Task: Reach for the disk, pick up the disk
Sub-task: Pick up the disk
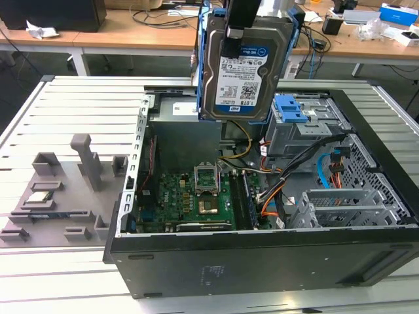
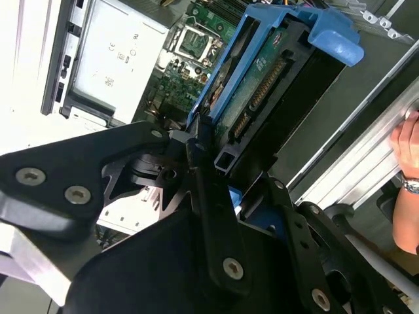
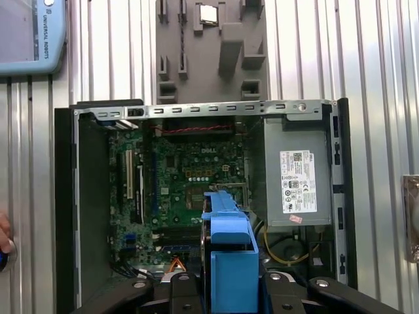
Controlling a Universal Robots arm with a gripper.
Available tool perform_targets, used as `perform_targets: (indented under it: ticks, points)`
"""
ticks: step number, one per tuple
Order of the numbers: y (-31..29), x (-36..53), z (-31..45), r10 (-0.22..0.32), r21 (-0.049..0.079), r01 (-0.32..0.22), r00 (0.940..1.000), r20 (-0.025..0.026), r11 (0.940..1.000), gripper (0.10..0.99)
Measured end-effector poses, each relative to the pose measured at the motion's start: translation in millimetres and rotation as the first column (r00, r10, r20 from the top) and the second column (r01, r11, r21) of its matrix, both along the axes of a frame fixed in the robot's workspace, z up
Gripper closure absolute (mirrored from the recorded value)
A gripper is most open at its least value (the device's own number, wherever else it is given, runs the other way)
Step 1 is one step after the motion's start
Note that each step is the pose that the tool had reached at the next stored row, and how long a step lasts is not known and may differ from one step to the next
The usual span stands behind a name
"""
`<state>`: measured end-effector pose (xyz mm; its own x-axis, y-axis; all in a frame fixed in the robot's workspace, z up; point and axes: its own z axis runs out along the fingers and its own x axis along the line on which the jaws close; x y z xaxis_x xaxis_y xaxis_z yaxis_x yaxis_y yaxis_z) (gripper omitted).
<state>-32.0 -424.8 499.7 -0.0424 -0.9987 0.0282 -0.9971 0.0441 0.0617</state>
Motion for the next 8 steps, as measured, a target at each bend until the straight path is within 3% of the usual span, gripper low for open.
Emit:
perform_targets:
  ticks: [8]
  points:
    - [-6.8, 0.0, -0.1, 0.0, 0.0, 0.0, 1.0, 0.0, 1.0, 0.722]
